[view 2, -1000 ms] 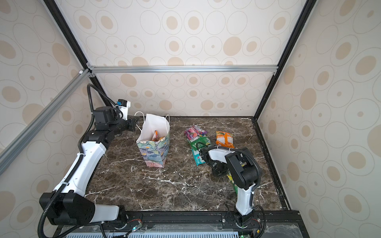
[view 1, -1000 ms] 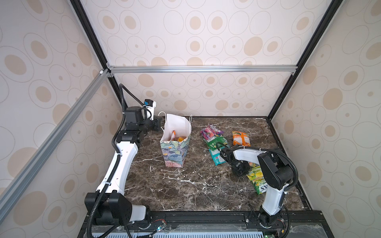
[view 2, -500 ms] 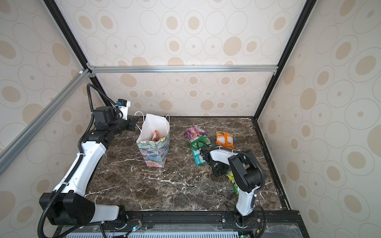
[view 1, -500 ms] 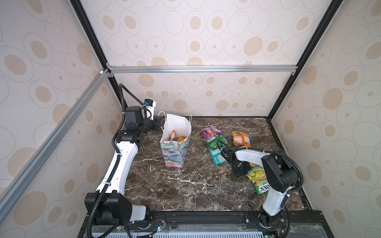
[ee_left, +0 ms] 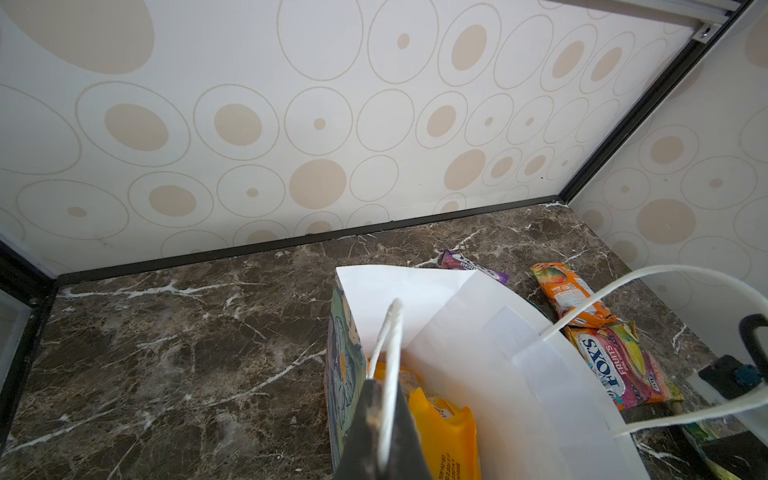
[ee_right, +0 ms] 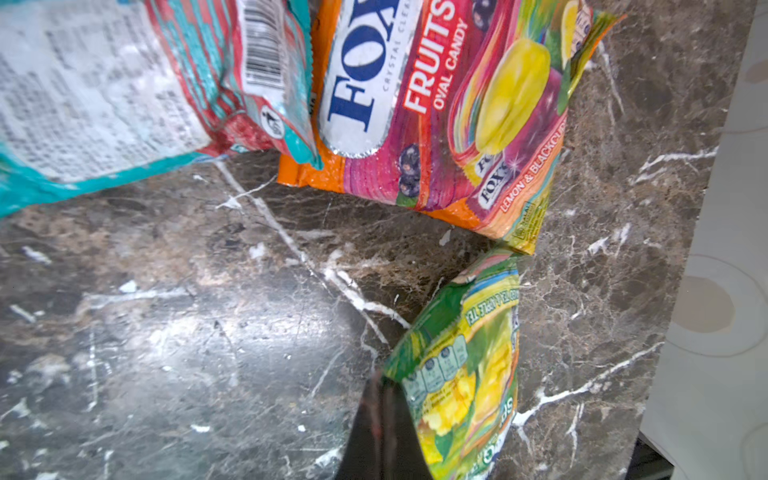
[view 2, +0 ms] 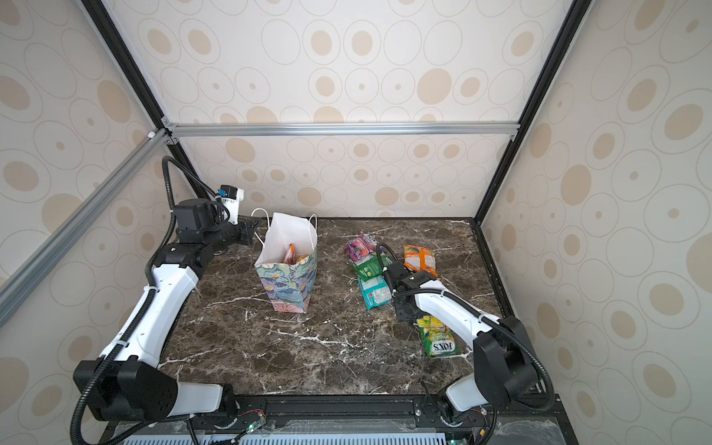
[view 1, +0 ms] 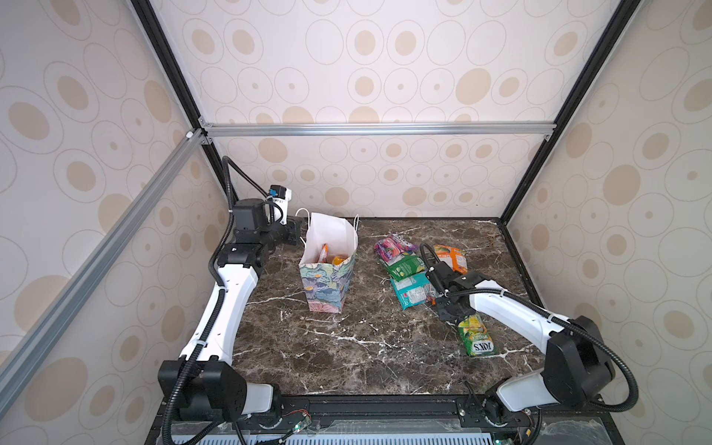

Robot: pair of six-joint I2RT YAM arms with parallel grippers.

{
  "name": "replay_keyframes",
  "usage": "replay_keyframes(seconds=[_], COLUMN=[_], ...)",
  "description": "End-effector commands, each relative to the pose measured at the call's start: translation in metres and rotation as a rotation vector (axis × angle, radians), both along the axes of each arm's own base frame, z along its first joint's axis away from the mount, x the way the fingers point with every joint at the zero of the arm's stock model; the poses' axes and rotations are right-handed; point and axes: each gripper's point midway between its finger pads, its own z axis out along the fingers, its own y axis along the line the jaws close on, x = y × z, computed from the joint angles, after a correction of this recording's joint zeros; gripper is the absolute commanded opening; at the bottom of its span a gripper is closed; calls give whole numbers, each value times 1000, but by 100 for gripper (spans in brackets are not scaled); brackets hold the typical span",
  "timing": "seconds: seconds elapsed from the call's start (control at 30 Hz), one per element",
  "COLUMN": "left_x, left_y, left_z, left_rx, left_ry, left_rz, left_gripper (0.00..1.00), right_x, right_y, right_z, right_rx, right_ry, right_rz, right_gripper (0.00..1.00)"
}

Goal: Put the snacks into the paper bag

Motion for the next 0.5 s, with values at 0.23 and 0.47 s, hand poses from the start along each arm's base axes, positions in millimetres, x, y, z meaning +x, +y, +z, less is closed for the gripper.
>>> replay_keyframes(seconds=[0.23,0.47], left_x=[-1,-1], left_y=[0,0], left_z=[20,20], left_rx=[-16,-15], left_ry=[-38,-40], left_rz=[-4,-4], left_gripper=[3,2], right_x=[16,29], right_y=[39,73], right_z=[54,81], right_rx=[219,378], right_ry=[-130,-171], right_rz=[89,161], right_gripper=[0,0])
